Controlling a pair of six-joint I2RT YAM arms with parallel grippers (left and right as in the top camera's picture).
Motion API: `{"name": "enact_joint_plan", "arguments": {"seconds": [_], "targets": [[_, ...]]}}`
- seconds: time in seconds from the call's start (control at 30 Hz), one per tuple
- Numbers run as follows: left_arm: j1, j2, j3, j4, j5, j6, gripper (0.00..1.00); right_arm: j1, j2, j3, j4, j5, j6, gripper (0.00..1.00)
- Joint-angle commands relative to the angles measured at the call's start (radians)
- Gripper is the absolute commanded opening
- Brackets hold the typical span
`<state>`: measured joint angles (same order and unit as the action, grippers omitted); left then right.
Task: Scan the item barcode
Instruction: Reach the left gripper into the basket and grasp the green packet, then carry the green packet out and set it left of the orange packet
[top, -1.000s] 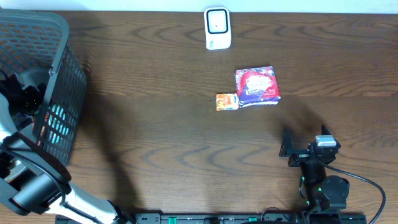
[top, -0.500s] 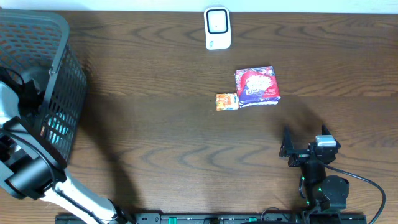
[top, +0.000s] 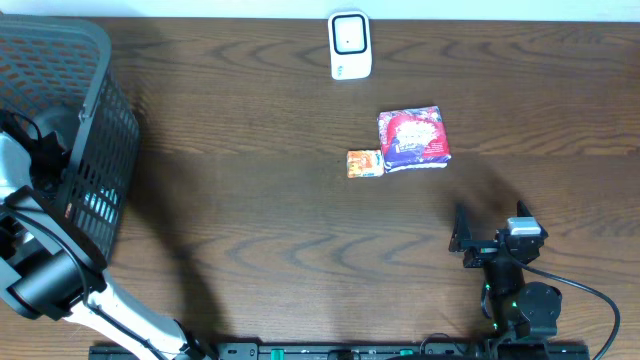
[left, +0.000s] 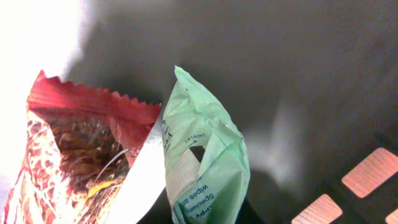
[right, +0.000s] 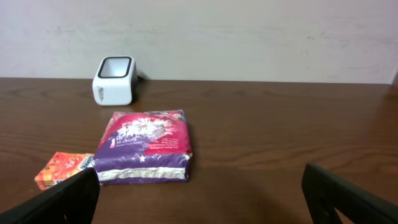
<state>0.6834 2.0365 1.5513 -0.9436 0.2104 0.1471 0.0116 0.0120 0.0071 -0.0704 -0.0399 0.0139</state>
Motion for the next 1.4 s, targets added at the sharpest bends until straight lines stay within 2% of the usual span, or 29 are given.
{"name": "enact_joint_plan", "arguments": {"seconds": [0.0,0.17,0.33,0.43,0.57,0.7,0.8,0.87,1.13,1.3,1.37], "targets": [[0.000,-0.045,0.049,-0.021,-0.004,-0.121,0.07,0.005,-0.006,-0.001,-0.005,0.004,-0.011,0.99],[0.000,-0.190,0.127,0.004,0.054,-0.318,0.07,0.005,-0.006,-0.001,-0.005,0.004,-0.011,0.99],[0.000,-0.373,0.151,0.137,0.174,-0.463,0.07,0.005,-0.006,-0.001,-0.005,0.004,-0.011,0.99],[0.000,-0.486,0.151,0.218,0.213,-0.513,0.07,0.005,-0.006,-0.001,-0.005,0.004,-0.011,0.99],[0.000,-0.619,0.151,0.314,0.230,-0.520,0.07,0.005,-0.006,-0.001,-0.004,0.004,-0.011,0.99],[-0.020,-0.713,0.151,0.408,0.372,-0.520,0.07,0.005,-0.006,-0.001,-0.005,0.004,-0.011,0.99],[-0.110,-0.733,0.151,0.506,0.542,-0.520,0.07,0.005,-0.006,-0.001,-0.005,0.004,-0.011,0.99],[-0.209,-0.724,0.151,0.531,0.590,-0.520,0.07,0.005,-0.006,-0.001,-0.005,0.004,-0.011,0.99],[-0.622,-0.608,0.148,0.464,0.589,-0.507,0.07,0.005,-0.006,-0.001,-0.005,0.004,-0.011,0.99],[-0.766,-0.511,0.147,0.398,0.573,-0.444,0.08,0.005,-0.006,-0.001,-0.005,0.004,-0.011,0.99],[-0.806,-0.472,0.147,0.359,0.504,-0.427,0.08,0.005,-0.006,-0.001,-0.005,0.004,-0.011,0.99]]}}
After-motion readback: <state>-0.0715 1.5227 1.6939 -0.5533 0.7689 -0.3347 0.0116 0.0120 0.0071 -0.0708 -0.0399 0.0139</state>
